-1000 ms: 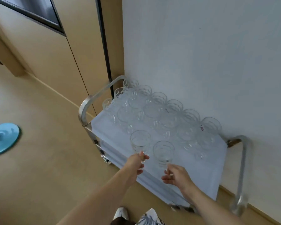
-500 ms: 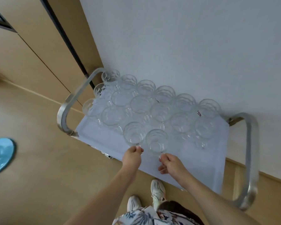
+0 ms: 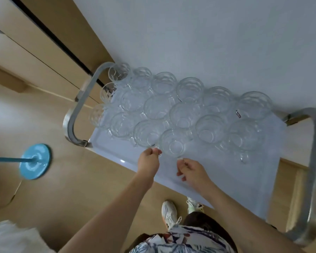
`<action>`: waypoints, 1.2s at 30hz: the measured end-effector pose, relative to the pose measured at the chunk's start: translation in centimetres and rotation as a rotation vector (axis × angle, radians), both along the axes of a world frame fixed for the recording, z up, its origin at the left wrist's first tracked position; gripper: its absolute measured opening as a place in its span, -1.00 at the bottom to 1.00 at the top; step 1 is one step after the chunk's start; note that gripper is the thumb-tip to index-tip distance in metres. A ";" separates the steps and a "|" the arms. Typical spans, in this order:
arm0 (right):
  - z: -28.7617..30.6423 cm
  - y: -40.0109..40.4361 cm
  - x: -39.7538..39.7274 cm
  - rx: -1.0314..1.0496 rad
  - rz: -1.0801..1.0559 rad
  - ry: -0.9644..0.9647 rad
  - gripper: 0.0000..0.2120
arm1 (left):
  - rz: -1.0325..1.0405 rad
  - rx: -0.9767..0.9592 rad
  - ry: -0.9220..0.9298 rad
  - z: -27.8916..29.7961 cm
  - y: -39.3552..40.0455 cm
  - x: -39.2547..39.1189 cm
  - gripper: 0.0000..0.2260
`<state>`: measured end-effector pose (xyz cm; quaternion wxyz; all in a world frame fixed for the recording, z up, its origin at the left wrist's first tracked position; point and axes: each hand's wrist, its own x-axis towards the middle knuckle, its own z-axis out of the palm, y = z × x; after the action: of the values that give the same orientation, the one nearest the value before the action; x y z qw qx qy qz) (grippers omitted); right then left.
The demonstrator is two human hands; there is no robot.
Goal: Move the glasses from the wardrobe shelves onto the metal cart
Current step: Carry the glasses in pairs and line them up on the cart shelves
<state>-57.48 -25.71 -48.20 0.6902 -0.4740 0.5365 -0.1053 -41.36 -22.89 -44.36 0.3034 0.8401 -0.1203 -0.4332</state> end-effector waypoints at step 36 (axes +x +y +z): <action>14.4 14.0 1.8 -0.431 -0.419 0.533 -0.52 | -0.624 -0.289 0.052 9.1 7.4 3.7 -0.63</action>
<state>-55.73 -11.68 -33.82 0.3752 -0.4989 0.7474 -0.2275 -37.63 -15.47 -35.30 0.2753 0.6998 -0.4238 -0.5048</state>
